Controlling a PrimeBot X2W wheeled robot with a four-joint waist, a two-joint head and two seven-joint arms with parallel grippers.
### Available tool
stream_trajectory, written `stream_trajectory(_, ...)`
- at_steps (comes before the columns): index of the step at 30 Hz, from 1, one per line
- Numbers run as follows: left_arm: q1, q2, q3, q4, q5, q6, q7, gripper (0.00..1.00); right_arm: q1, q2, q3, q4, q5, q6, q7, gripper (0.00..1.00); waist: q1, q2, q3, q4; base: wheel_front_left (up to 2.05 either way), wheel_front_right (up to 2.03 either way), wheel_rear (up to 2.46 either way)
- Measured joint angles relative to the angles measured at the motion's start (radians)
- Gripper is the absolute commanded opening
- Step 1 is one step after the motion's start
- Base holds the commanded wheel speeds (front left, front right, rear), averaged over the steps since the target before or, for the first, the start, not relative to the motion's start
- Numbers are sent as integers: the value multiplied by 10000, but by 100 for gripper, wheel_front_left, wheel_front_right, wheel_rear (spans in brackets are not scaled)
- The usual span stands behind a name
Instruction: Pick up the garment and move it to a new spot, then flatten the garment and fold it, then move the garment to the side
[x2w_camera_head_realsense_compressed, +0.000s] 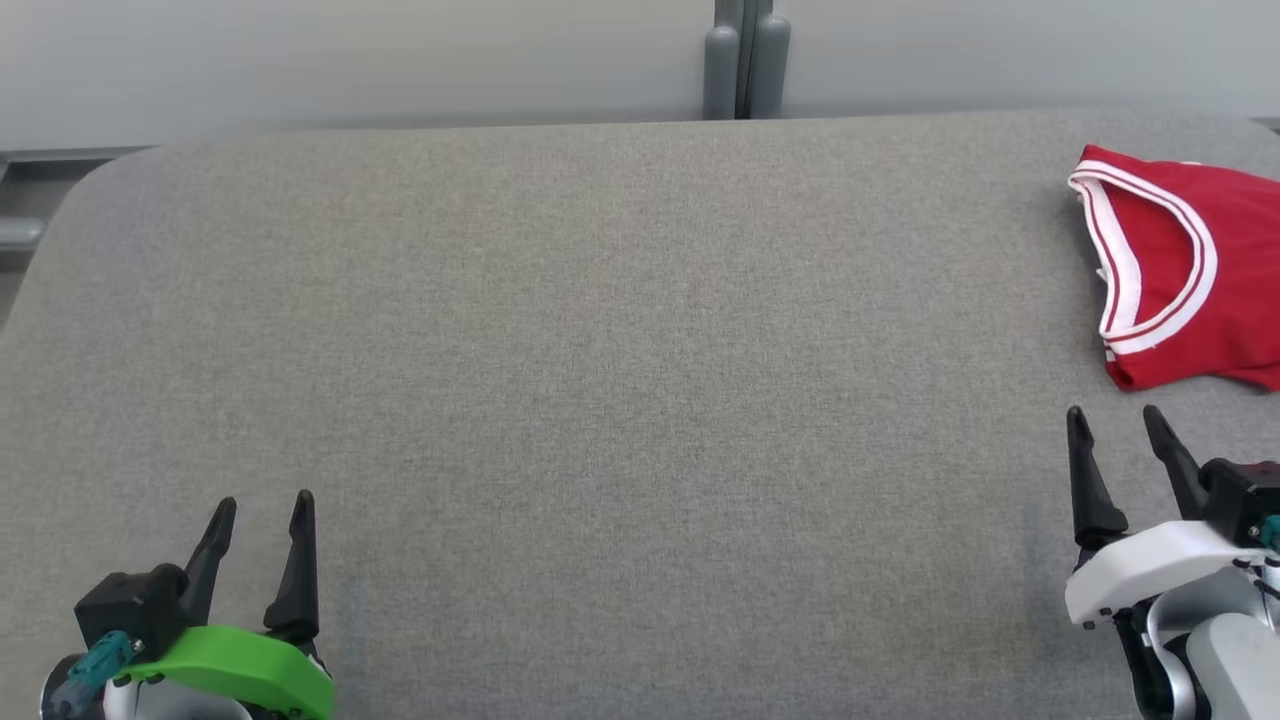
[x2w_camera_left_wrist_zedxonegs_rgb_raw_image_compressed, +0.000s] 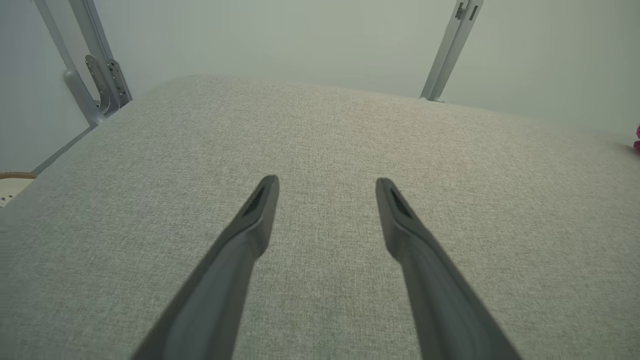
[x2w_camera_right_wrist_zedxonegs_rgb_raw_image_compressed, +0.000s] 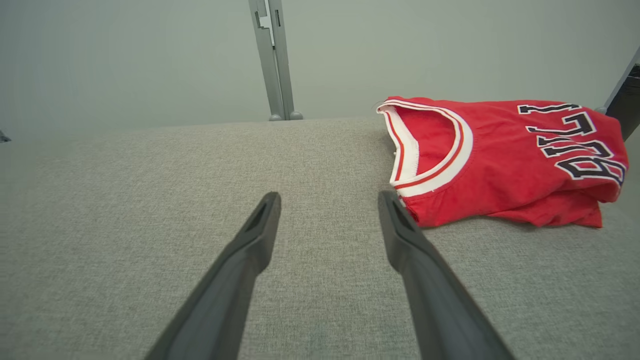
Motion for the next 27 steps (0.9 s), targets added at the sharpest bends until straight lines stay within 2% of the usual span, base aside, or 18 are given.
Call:
stream_trajectory(11,136,-8,-52,228,96,10,-40,100,396,-31,-109,-176,-648,-2,-48,100,0,0,-775,141,0,0,0)
stream_trajectory(12,136,-15,-69,236,96,4,-40,0,495,-31,-176,-196,-679,-2,-79,0,0,0,-814,170,0,0,0)
stream_trajectory(19,368,-464,-245,786,69,-6,23,0,927,533,-35,314,-683,15,-50,0,-1,0,-847,193,0,0,0)
stream_trajectory(27,368,-554,-13,809,-715,-105,240,0,928,606,-274,332,128,178,128,0,0,0,-860,159,0,0,0)
